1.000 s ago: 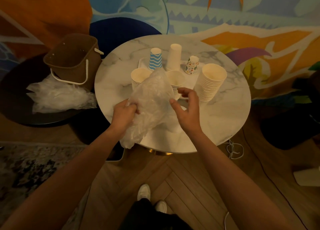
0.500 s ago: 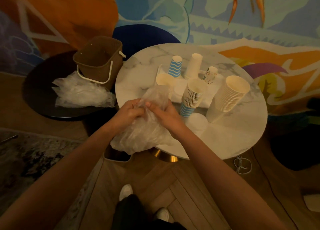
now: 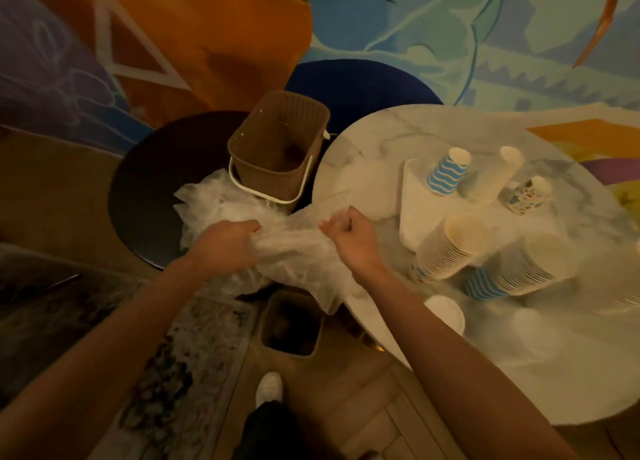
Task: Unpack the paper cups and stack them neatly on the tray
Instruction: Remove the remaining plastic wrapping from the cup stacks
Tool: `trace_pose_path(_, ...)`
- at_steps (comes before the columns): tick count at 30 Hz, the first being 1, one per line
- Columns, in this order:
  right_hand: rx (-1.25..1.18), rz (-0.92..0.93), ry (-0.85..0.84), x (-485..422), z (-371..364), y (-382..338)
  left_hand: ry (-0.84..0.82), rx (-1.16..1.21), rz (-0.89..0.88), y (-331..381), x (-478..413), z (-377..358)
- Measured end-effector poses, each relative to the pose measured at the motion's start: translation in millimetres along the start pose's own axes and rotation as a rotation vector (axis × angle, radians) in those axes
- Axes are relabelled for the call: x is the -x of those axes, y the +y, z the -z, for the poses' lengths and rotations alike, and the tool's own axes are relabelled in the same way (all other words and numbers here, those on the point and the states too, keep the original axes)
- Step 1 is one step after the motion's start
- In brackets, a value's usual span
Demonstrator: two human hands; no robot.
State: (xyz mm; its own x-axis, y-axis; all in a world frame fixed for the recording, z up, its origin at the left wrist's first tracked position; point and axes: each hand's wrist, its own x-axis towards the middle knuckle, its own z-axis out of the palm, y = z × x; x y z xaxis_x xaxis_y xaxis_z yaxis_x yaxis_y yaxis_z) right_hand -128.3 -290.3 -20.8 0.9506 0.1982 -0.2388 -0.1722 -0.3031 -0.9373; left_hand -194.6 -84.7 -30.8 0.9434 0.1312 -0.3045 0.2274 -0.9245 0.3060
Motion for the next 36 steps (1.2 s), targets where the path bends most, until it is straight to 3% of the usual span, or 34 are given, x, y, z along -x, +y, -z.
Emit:
trace_pose_path(3, 0.027, -0.062, 0.098, -25, -31, 9, 0.087, 0.106, 0.071, -49, -24, 24)
trace_pose_path(6, 0.117, -0.073, 0.170, -44, -57, 16, 0.238, 0.284, -0.004, -83, -48, 38)
trace_pose_path(9, 0.235, 0.088, 0.166, -56, -79, 18, 0.363, 0.383, -0.093, -106, -69, 34)
trace_pose_path(12, 0.493, 0.306, 0.019, -70, -92, 28, 0.405, 0.236, -0.155, -125, -90, 17)
trace_pose_path(15, 0.910, 0.510, -0.268, -85, -101, 46, 0.281, -0.018, -0.255, -143, -108, -4)
trace_pose_path(18, 1.157, 0.587, -0.368, -98, -109, 63, 0.119, -0.151, -0.276, -158, -121, -24)
trace_pose_path(24, 1.310, 0.414, -0.579, -110, -124, 70, -0.138, -0.375, -0.157, -167, -139, -40)
trace_pose_path(36, 1.156, 0.085, -0.721, -118, -134, 75, -0.233, -0.104, 0.018, -175, -139, -48)
